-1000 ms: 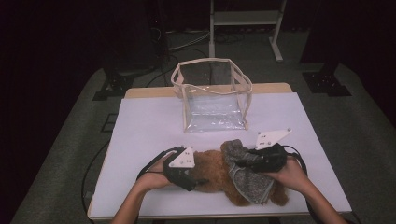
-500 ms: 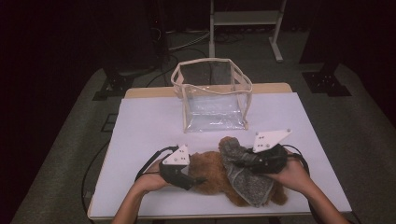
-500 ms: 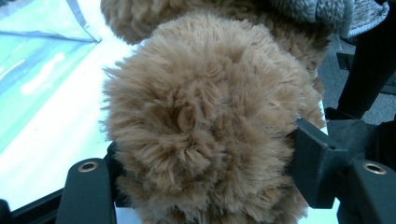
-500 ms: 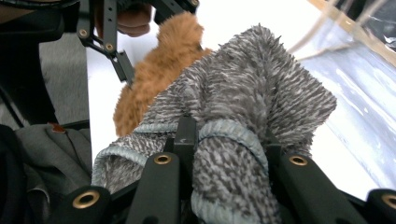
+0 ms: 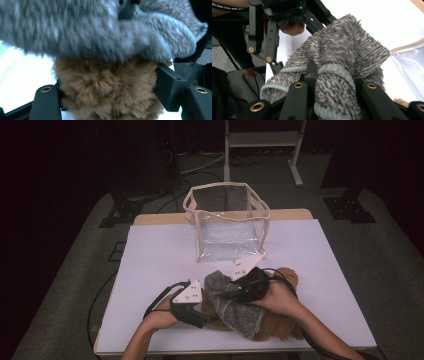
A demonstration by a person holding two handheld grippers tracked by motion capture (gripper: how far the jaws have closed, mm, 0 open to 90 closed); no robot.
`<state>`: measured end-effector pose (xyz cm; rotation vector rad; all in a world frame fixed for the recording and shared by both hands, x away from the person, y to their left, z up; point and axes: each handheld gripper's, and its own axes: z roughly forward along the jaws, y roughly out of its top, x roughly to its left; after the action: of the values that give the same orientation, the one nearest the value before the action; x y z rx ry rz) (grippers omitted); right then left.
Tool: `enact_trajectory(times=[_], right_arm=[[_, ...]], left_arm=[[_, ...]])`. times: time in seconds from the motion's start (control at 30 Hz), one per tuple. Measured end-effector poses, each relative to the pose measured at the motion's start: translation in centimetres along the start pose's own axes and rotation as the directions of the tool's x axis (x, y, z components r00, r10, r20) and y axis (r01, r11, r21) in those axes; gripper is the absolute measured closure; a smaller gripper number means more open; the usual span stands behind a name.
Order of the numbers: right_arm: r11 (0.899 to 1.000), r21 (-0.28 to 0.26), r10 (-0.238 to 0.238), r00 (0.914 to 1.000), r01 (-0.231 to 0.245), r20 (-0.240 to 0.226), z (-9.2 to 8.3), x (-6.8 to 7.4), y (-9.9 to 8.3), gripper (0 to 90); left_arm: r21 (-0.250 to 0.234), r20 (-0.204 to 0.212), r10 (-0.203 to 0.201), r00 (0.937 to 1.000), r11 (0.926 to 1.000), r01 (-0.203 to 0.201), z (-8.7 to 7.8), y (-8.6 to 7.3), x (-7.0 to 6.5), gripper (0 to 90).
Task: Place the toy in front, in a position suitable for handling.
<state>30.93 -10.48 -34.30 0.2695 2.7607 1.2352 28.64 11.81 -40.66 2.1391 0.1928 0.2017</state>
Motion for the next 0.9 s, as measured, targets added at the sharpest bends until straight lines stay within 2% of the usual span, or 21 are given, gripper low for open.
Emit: enact_trajectory(times=[0.1, 0.2, 0.33, 0.43, 0.47, 0.53, 0.6, 0.67, 0.77, 0.9], right_arm=[[1.000, 0.019, 0.011, 0.9995, -0.011, 0.031, -1.2, -0.3, -0.9, 68.8], [0.998, 0.046, 0.036, 0.9975, -0.039, 0.061, -2.8, -0.9, -2.6, 68.8], [0.996, 0.024, 0.080, 0.9952, -0.082, 0.057, -4.0, -1.0, -3.9, 68.7], [0.997, 0.035, 0.062, 0.9967, -0.064, 0.052, -3.3, -0.5, -4.0, 68.4], [0.997, 0.035, 0.062, 0.9969, -0.064, 0.048, -2.9, -0.2, -4.1, 68.3], [0.998, 0.027, 0.059, 0.9973, -0.060, 0.044, -2.6, -0.1, -4.2, 68.3], [0.998, 0.024, 0.063, 0.9970, -0.064, 0.045, -2.7, -0.1, -4.2, 68.3], [0.998, 0.025, 0.060, 0.9970, -0.061, 0.048, -2.7, -0.1, -3.9, 68.3], [0.998, 0.002, 0.067, 0.9967, -0.067, 0.046, -2.6, -0.3, -2.9, 68.2], [0.999, 0.011, 0.036, 0.9988, -0.036, 0.034, -1.7, -0.3, -2.1, 67.6]], left_arm=[[0.009, -0.002, 0.014, 0.9999, 0.9999, -0.014, 0.0, 0.1, -0.1, 30.0], [0.008, -0.001, 0.014, 0.9999, 0.9999, -0.014, 0.0, 0.1, 0.0, 28.9], [0.014, 0.000, 0.015, 0.9999, 0.9998, -0.015, 0.1, 0.3, 0.0, 27.5], [0.027, 0.002, 0.015, 0.9999, 0.9995, -0.015, 0.1, 0.4, 0.0, 21.7], [0.049, 0.006, 0.022, 0.9997, 0.9986, -0.022, -0.1, 0.8, 0.2, 19.2], [0.042, 0.011, 0.020, 0.9997, 0.9989, -0.020, -0.1, 1.2, 0.4, 17.1], [0.035, 0.021, 0.016, 0.9996, 0.9993, -0.017, 0.0, 1.6, 0.6, 17.4], [0.053, 0.030, 0.033, 0.9990, 0.9980, -0.034, 0.2, 2.0, 0.6, 22.7], [0.068, 0.032, 0.031, 0.9990, 0.9971, -0.033, 0.5, 2.4, 0.8, 25.5], [0.076, 0.022, 0.037, 0.9991, 0.9963, -0.039, 0.5, 2.1, 0.4, 26.3]])
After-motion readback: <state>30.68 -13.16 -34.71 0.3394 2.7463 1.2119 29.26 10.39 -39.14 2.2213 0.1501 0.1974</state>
